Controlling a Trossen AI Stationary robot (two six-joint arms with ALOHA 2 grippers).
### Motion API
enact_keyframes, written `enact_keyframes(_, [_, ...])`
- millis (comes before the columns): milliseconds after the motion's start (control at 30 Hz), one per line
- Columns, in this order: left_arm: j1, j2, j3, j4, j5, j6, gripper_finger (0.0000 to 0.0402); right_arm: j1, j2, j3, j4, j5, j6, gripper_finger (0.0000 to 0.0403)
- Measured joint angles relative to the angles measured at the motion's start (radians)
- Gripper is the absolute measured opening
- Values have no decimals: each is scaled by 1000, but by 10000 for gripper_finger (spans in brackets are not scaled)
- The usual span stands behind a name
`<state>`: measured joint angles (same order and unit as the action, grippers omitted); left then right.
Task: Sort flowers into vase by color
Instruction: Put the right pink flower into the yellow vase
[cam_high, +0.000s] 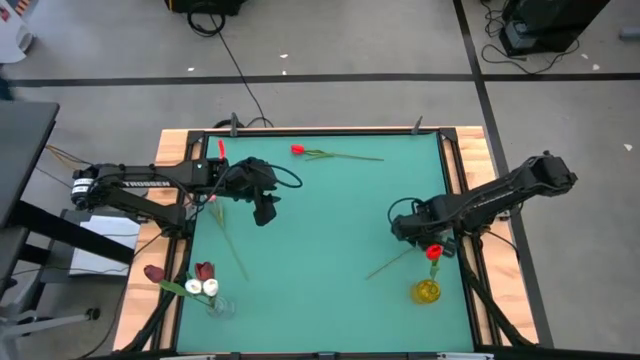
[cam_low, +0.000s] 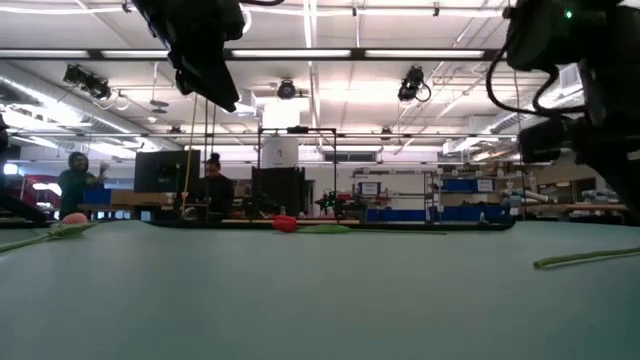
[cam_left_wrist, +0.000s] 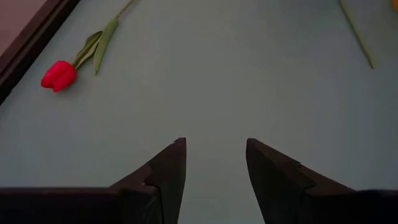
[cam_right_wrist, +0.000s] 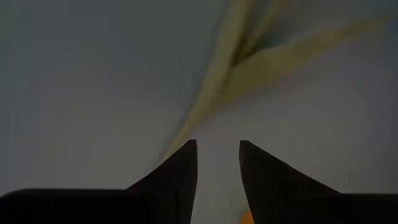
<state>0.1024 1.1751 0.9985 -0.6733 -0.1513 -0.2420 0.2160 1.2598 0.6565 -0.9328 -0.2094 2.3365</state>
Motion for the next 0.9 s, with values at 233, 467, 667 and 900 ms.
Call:
enact_keyframes(233, [0, 0, 0, -11, 41, -7, 172, -35, 36, -42, 8, 8, 10, 128])
enact_keyframes(467, [0, 0, 0, -12, 52, -17, 172, -74, 91, -69, 114, 15, 10, 128])
enact_keyframes(667, [0, 0, 0, -12, 52, -32, 172, -89, 147, -65, 143, 20, 11, 125])
enact_keyframes(900, [0, 0, 0, -14, 51, -54, 172, -60, 136, -64, 155, 67, -5, 50])
